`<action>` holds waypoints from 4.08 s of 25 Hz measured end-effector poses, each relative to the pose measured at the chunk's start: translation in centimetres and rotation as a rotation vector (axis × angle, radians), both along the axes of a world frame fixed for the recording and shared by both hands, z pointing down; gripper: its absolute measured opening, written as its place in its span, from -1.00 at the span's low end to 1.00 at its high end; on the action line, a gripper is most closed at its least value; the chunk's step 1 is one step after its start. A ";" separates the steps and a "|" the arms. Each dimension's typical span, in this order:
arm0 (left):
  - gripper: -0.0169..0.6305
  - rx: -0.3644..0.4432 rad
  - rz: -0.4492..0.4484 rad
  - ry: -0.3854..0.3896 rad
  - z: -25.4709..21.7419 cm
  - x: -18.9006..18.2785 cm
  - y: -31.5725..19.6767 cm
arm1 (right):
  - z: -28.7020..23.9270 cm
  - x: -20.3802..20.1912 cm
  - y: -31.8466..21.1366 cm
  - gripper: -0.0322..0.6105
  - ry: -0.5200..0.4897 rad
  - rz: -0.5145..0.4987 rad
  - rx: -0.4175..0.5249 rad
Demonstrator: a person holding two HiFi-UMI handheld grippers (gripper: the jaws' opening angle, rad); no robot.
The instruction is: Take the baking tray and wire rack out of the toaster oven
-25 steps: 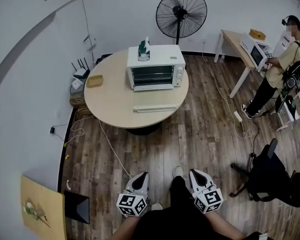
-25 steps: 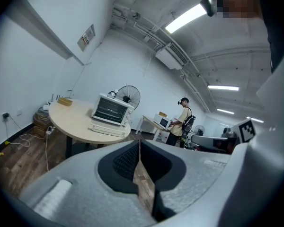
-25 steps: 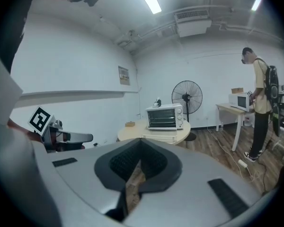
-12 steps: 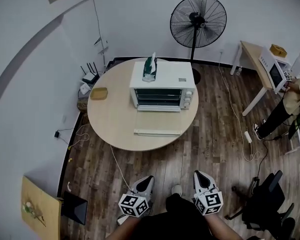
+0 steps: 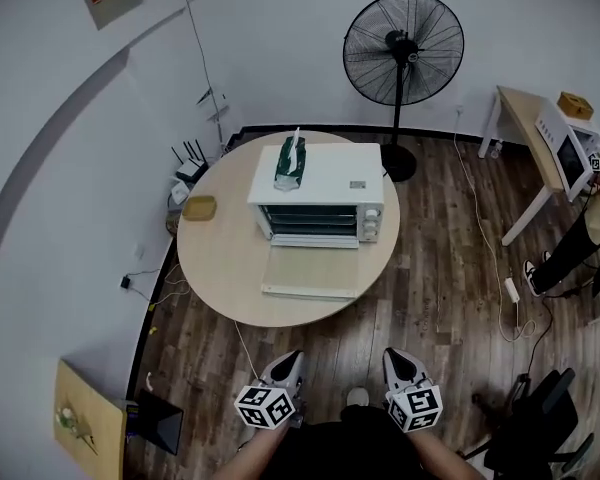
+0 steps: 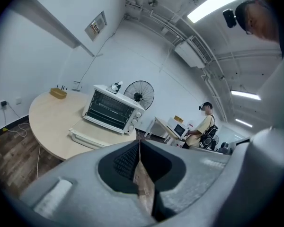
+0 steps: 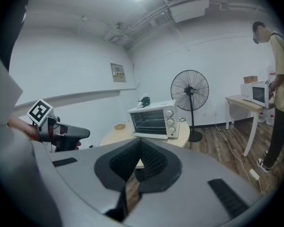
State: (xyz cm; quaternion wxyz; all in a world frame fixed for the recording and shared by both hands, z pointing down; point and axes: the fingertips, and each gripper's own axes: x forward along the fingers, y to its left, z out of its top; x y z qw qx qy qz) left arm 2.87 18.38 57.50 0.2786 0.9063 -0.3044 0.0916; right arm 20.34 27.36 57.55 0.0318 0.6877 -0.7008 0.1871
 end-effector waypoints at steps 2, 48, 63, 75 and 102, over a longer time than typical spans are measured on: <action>-0.88 -0.015 0.002 0.010 -0.1 1.4 -0.5 | 0.2 1.4 -0.9 -0.93 -0.038 0.010 -0.002; -0.47 -0.482 -0.198 0.373 17.6 13.7 -43.4 | -2.2 6.5 -27.5 -0.93 0.141 0.192 -0.163; -0.42 -0.661 -0.299 0.629 20.4 17.1 -47.9 | -0.5 8.7 -26.9 -0.93 0.062 0.280 -0.205; -0.57 -0.642 -0.349 0.672 21.5 19.4 -50.4 | -0.4 9.0 -25.5 -0.93 0.068 0.321 -0.232; -0.87 -0.726 -0.465 0.747 22.2 13.2 -42.3 | 0.5 7.1 -19.1 -0.93 0.042 0.255 -0.194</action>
